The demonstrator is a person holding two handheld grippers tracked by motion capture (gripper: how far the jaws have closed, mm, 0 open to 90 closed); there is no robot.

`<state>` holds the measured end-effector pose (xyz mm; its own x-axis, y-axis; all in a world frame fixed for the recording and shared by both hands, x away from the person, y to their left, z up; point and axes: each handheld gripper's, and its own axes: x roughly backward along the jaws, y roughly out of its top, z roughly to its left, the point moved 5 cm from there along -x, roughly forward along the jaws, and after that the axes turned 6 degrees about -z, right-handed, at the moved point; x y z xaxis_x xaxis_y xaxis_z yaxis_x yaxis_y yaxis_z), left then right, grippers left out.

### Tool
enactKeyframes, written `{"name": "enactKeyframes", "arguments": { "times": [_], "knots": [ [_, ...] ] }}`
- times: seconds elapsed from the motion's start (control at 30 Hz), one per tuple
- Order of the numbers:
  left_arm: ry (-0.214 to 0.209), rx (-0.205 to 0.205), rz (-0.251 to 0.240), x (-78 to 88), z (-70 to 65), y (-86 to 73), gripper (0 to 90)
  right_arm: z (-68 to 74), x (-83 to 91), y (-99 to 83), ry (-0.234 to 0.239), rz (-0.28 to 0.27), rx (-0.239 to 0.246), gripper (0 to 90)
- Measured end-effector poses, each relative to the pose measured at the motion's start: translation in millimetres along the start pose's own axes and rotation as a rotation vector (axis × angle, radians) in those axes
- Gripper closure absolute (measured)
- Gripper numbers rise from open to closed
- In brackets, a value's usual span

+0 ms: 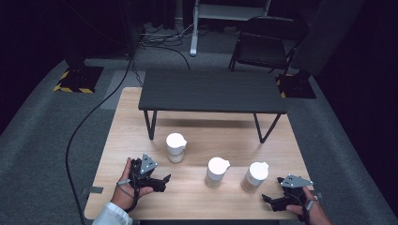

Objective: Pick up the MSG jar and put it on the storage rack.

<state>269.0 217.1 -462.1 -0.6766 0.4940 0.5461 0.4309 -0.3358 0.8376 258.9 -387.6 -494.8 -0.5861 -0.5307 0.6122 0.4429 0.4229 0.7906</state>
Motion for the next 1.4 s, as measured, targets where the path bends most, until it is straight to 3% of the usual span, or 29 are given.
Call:
{"name": "enactKeyframes", "arguments": {
  "times": [0.9, 1.4],
  "knots": [
    [-0.039, 0.01, -0.045, -27.6, -0.1, 27.5, 1.7, 0.0, 0.0, 0.0, 0.0, 0.0, 0.0, 0.0],
    [-0.028, 0.031, -0.039, -49.2, 5.0, 34.9, 2.0, 0.0, 0.0, 0.0, 0.0, 0.0, 0.0, 0.0]
  ]
}}
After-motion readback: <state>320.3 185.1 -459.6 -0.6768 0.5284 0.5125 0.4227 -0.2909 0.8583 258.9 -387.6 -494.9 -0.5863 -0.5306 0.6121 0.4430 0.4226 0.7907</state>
